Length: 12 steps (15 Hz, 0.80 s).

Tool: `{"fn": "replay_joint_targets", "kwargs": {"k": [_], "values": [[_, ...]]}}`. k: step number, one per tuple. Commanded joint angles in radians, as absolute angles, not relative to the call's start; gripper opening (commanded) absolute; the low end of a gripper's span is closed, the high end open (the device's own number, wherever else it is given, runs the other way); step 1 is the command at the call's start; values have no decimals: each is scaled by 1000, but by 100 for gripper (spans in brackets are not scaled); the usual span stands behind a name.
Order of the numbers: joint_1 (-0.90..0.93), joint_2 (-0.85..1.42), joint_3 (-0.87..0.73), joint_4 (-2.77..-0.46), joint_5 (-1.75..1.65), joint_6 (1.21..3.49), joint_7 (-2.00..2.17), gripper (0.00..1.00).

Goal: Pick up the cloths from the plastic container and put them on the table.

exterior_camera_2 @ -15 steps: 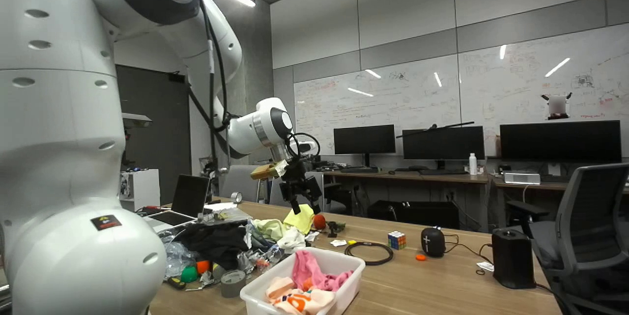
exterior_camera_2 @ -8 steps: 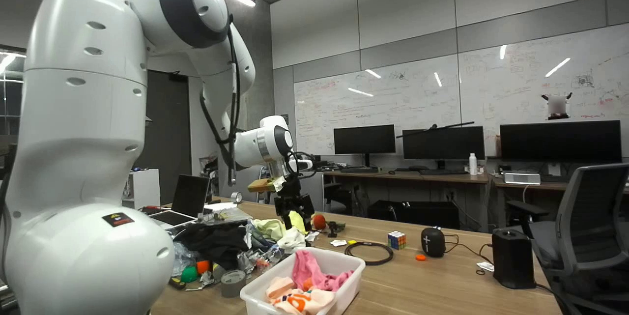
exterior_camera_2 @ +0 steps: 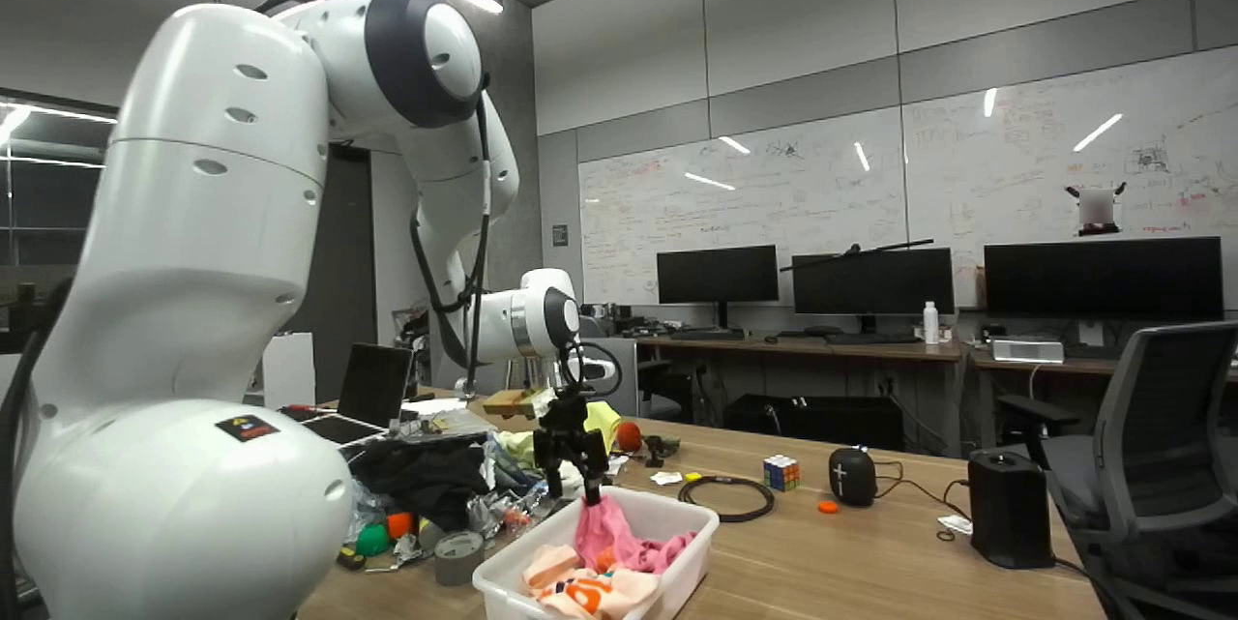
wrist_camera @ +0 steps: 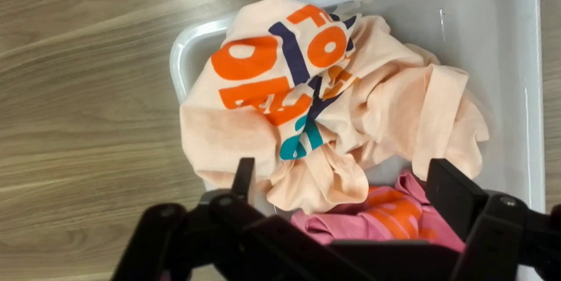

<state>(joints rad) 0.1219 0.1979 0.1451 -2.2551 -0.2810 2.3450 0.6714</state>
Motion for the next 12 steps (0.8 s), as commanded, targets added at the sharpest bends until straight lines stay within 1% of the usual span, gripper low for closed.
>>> {"fn": "replay_joint_targets", "kwargs": {"k": [1,12], "values": [[159,249,118,-2233,-238,2353,670,100],[257,387,61,-2236,-271,2428,734,100]]}}
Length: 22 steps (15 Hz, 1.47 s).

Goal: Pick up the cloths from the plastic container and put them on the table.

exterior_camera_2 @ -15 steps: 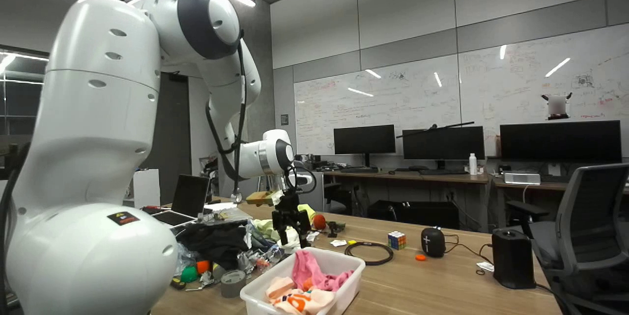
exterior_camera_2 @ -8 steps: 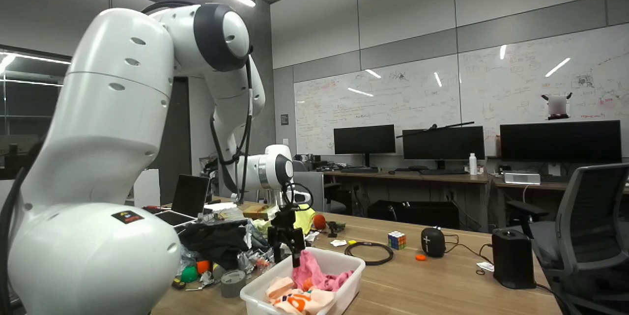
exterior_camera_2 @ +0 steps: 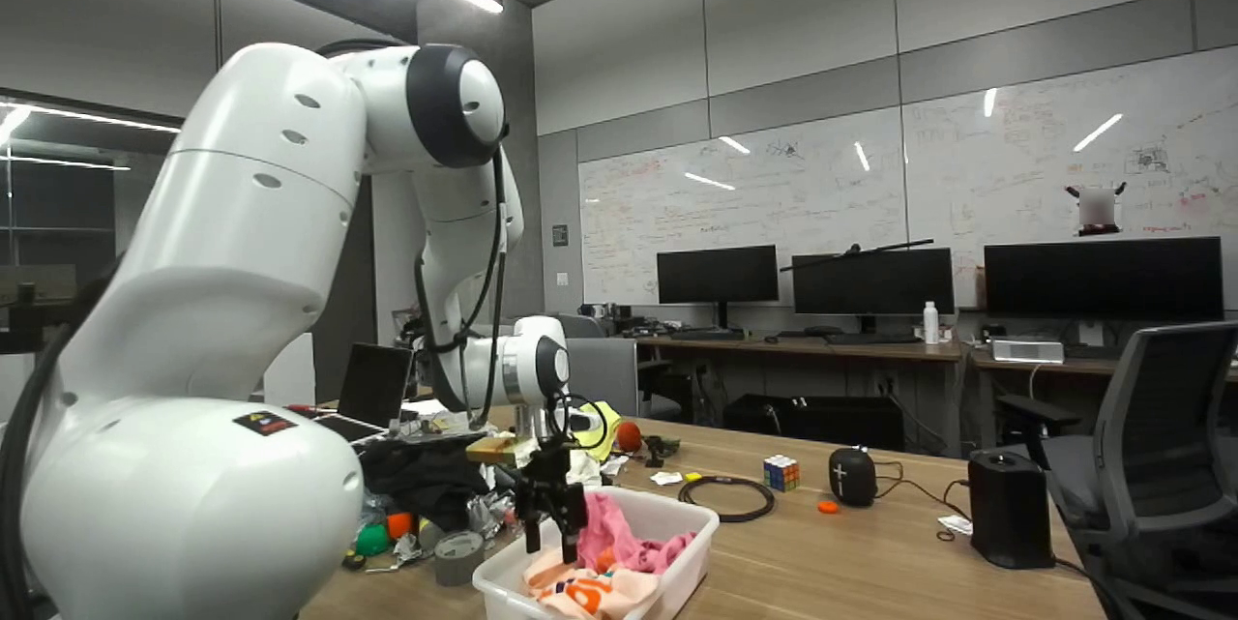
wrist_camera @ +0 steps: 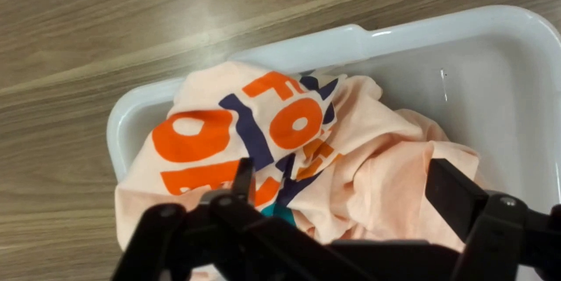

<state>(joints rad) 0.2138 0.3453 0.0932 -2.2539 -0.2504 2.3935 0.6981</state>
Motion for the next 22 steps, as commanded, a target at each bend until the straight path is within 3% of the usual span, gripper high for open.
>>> {"fn": "replay_joint_targets", "kwargs": {"k": [1,17,18,22], "values": [[267,400,54,-2236,-276,2443,742,100],[405,519,-99,-2226,-497,2542,1007,100],[403,519,-100,-2225,-497,2544,1010,81],[396,510,-104,-2228,-494,2553,1009,50]]}}
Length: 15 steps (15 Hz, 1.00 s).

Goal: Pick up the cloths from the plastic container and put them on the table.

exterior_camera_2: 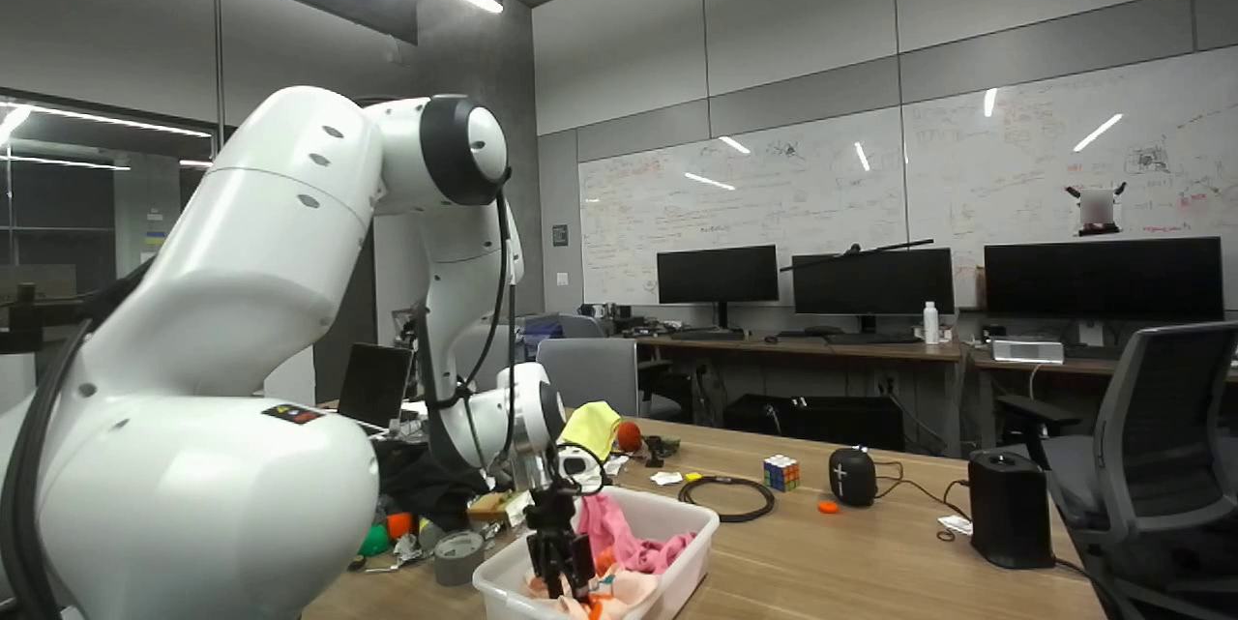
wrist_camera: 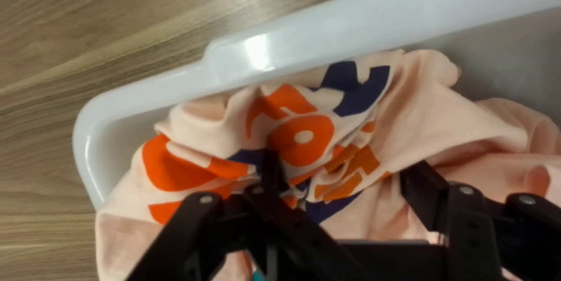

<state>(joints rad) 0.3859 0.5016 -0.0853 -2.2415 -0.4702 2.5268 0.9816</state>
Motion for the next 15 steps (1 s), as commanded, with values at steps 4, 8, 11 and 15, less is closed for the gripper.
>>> {"fn": "replay_joint_targets", "kwargs": {"k": [4,8,11,15], "values": [[392,506,-108,-2229,-488,2564,1007,19],[387,497,-114,-2231,-484,2563,1011,4],[378,473,-125,-2240,-485,2574,1015,5],[342,394,-147,-2272,-471,2592,1017,5]]}}
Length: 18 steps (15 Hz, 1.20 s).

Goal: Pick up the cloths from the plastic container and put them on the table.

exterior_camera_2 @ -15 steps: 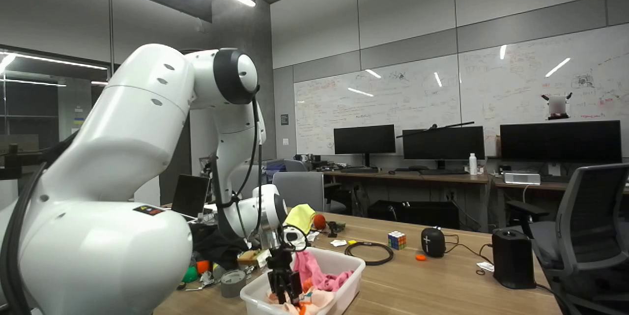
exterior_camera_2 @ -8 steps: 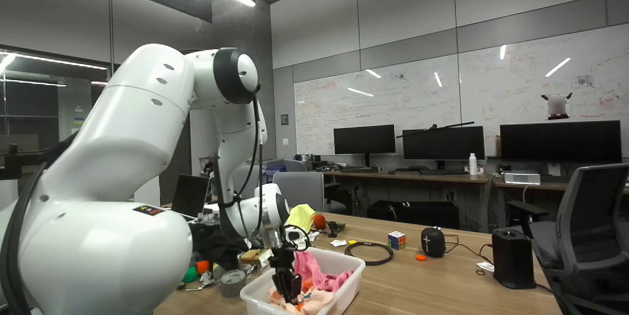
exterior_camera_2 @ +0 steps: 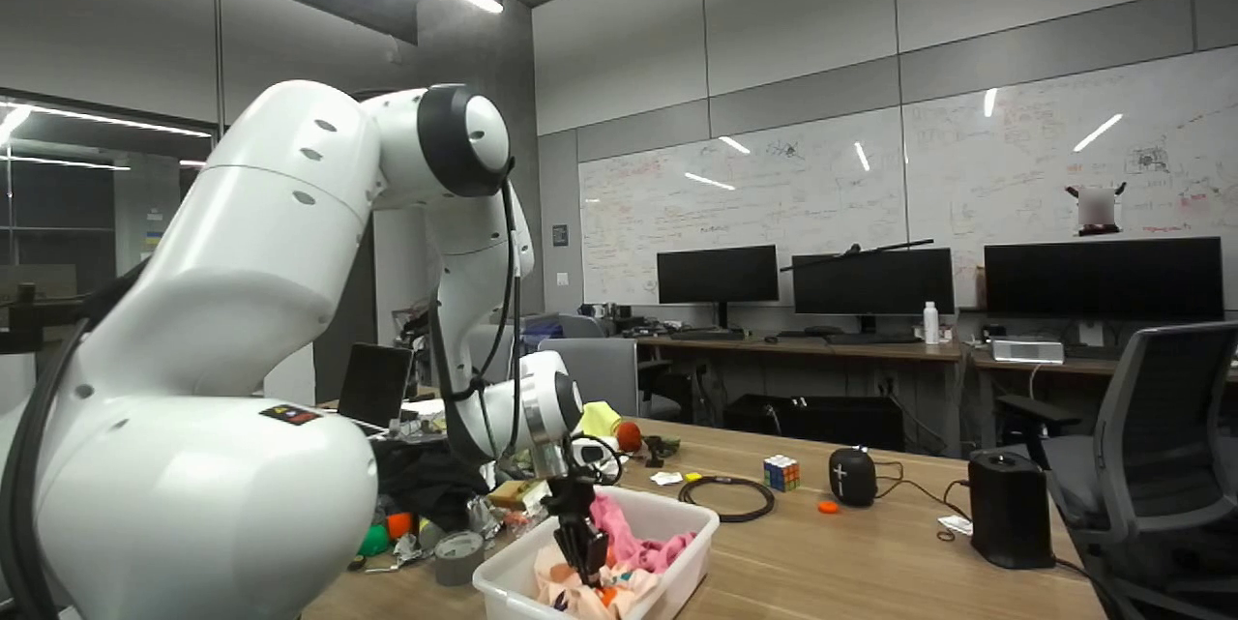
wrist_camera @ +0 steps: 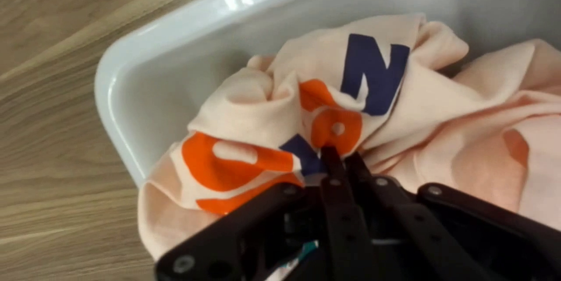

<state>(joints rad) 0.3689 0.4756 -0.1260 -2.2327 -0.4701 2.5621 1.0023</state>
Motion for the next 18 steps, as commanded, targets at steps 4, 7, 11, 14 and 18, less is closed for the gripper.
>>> {"fn": "replay_joint_targets", "kwargs": {"k": [4,7,11,14,18], "values": [[300,253,-201,-2313,-510,2612,1057,5],[257,127,-220,-2338,-571,2603,1093,5],[169,-46,-170,-2380,-684,2604,1144,5],[89,-152,-114,-2402,-677,2602,1141,5],[-6,-207,-62,-2398,-652,2597,1113,5]]}}
